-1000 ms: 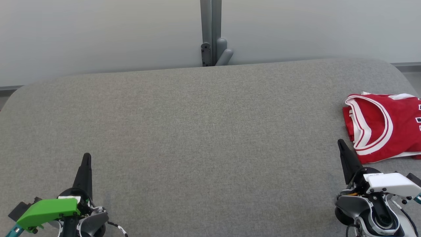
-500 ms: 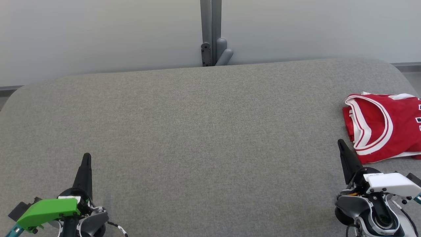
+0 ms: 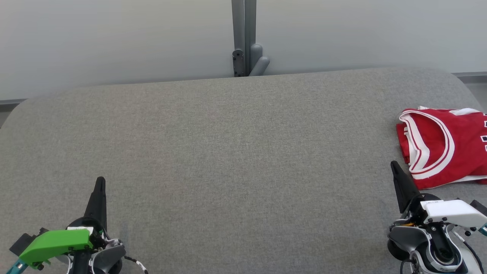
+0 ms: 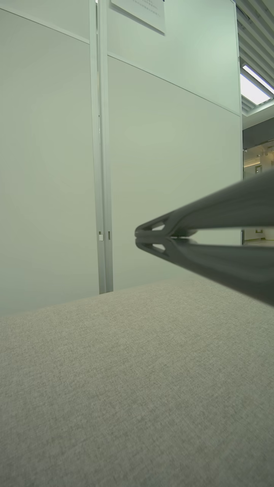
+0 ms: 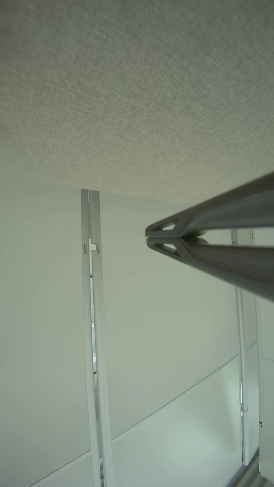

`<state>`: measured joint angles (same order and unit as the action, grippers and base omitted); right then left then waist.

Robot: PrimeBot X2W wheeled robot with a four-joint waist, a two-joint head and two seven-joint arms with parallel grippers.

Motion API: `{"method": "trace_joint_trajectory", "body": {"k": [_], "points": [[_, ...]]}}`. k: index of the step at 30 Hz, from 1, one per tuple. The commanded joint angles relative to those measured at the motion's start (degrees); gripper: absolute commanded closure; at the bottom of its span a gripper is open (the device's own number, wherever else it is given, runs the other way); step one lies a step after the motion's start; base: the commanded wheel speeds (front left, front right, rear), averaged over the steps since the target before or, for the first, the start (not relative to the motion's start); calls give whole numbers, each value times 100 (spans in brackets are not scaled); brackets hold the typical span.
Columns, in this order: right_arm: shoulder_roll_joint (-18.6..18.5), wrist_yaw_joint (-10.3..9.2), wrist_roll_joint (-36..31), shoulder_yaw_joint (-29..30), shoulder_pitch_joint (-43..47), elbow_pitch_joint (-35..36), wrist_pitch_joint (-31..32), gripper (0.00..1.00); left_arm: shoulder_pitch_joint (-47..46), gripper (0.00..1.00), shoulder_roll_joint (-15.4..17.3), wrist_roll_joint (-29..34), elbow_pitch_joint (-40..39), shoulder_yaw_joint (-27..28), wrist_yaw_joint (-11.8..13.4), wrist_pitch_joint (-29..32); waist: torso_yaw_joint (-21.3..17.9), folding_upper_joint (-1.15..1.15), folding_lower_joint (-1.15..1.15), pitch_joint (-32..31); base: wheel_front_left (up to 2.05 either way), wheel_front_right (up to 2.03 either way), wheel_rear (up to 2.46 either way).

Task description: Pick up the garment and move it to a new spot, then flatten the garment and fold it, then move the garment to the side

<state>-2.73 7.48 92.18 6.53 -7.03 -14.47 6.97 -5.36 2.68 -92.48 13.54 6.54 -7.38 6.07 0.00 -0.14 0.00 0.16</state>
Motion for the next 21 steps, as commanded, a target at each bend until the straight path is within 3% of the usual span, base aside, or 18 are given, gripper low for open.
{"method": "trace_joint_trajectory", "body": {"k": [1, 21], "points": [[-28, 2, 37, 7, 84, 27, 10, 100, -80, 100, 38, 1, -2, 11, -24, 35, 0, 14, 0, 0, 0, 0, 0], [-28, 2, 37, 6, 84, 27, 10, 100, -80, 100, 38, 1, -3, 11, -24, 35, 0, 14, 0, 0, 0, 0, 0]]}}
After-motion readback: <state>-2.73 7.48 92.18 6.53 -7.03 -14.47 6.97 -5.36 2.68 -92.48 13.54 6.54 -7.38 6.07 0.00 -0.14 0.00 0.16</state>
